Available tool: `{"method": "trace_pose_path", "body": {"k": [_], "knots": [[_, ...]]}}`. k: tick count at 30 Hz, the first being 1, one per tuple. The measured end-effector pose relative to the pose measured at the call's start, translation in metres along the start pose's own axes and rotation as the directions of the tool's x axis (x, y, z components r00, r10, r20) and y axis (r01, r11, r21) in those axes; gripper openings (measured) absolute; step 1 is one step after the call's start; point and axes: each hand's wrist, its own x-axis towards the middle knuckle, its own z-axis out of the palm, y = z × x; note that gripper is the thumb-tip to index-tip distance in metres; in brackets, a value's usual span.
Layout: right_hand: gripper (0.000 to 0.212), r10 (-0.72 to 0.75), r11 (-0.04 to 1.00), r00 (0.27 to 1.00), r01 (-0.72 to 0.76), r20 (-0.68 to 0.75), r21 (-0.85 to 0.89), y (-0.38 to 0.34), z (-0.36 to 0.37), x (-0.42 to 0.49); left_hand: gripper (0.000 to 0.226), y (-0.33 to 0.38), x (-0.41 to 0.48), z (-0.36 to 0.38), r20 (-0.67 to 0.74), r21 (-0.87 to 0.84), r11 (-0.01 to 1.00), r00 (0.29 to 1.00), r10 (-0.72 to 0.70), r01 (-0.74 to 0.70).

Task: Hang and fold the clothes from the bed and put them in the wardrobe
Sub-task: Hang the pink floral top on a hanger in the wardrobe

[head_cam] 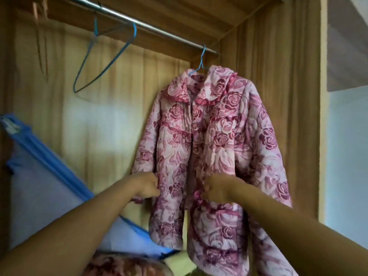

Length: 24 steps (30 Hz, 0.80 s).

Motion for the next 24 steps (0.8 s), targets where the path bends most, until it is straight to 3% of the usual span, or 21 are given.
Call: {"method": "trace_pose_path", "body": {"k": [5,15,20,24], "knots": [[0.058,0.107,0.994,0.981,-0.107,0.164,-0.007,0.000,0.053,-0.043,0.032,0.009,-0.039,0.051,0.108,-0.002,1.000,0.994,0.020,-0.020],[0.056,0.305,0.942,0.933,-0.326,0.191,0.085,0.043,0.164,-0.142,0.041,0.045,-0.076,0.179,0.335,0.002,0.996,0.938,0.087,-0.093],[0.067,0.426,0.869,0.832,-0.485,0.356,0.094,0.082,0.233,-0.204,0.041,0.090,-0.092,0.253,0.448,-0.005,0.975,0.872,0.199,-0.221],[0.050,0.525,0.783,0.724,-0.617,0.448,0.080,0.117,0.276,-0.270,0.039,0.151,-0.109,0.306,0.533,-0.097,0.944,0.785,0.318,-0.316]]}}
